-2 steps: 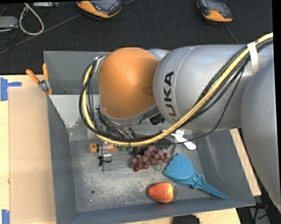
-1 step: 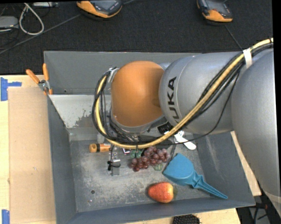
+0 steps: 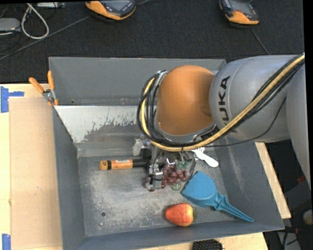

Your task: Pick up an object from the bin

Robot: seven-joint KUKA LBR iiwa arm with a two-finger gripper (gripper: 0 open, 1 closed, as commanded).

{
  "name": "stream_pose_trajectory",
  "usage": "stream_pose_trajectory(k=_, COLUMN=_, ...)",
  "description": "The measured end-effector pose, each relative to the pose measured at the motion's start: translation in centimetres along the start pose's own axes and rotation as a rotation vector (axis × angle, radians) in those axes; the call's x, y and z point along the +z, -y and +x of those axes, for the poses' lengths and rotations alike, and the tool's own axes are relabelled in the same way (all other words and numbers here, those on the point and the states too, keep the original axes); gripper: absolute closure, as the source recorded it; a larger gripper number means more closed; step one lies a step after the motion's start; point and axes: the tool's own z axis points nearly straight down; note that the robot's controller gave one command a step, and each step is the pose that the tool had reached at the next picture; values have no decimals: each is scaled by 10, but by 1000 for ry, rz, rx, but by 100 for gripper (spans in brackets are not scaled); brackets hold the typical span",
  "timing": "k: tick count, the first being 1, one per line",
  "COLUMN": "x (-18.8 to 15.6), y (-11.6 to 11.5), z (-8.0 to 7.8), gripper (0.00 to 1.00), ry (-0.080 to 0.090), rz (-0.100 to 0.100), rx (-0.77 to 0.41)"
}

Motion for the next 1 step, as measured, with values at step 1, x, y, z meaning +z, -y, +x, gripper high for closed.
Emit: stream_pose_trajectory(k=1, x=21, y=19, z=10, gripper=0, ry=0, rz=1, rx=32)
